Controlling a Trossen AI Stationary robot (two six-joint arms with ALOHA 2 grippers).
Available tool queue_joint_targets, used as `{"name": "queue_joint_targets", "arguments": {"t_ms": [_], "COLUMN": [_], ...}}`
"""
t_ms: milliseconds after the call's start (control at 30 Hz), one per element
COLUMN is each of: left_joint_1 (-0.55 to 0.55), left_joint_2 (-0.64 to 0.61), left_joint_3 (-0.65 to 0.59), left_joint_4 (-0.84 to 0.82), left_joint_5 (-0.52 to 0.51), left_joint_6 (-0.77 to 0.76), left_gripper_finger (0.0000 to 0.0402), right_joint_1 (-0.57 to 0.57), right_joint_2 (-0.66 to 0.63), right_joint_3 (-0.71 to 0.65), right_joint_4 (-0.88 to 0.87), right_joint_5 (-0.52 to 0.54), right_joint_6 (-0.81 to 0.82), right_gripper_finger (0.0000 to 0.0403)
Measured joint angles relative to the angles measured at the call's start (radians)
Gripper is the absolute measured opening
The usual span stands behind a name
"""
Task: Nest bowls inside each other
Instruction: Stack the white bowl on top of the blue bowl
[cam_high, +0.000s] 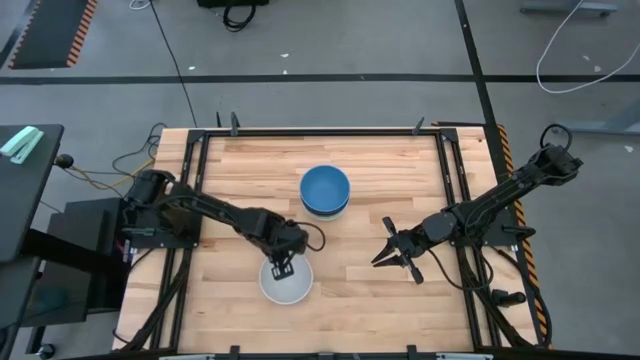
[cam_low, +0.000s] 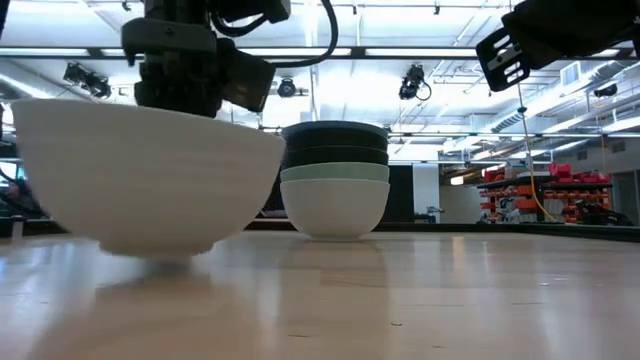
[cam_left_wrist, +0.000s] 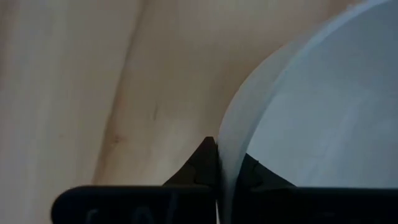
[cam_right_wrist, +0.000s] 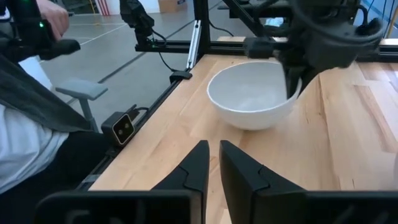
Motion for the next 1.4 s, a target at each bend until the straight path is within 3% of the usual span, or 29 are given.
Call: {"name": "queue_joint_targets", "arguments": {"t_ms": [233, 600, 867, 1233, 1400], "left_joint_1": [0.043, 0.148, 0.287, 0.467, 0.535], "left_joint_2": [-0.031, -0.031, -0.031, -0.030, -0.018], "left_joint_3": [0.118, 0.507, 0.733, 0.824, 0.824], "left_joint_4": [-0.141, -0.385, -0.408, -0.407, -0.395], "left_joint_5": [0.002, -0.108, -0.117, -0.112, -0.053], "left_joint_6": [0.081, 0.223, 0.273, 0.344, 0.377], "left_gripper_finger": [0.0009, 0.0009, 0.0011, 0.0012, 0.0009], "right_joint_1": [0.000, 0.000, 0.000, 0.000, 0.000], "right_joint_2": [0.000, 0.000, 0.000, 0.000, 0.000], "right_joint_3": [0.000, 0.000, 0.000, 0.000, 0.000], "right_joint_4": [-0.007, -0.008, -0.008, -0.008, -0.008], "right_joint_5": [0.000, 0.000, 0.000, 0.000, 0.018], "right_joint_6": [0.000, -0.007, -0.007, -0.011, -0.024], "right_gripper_finger": [0.0039, 0.0034, 0.0034, 0.0031, 0.0031]}}
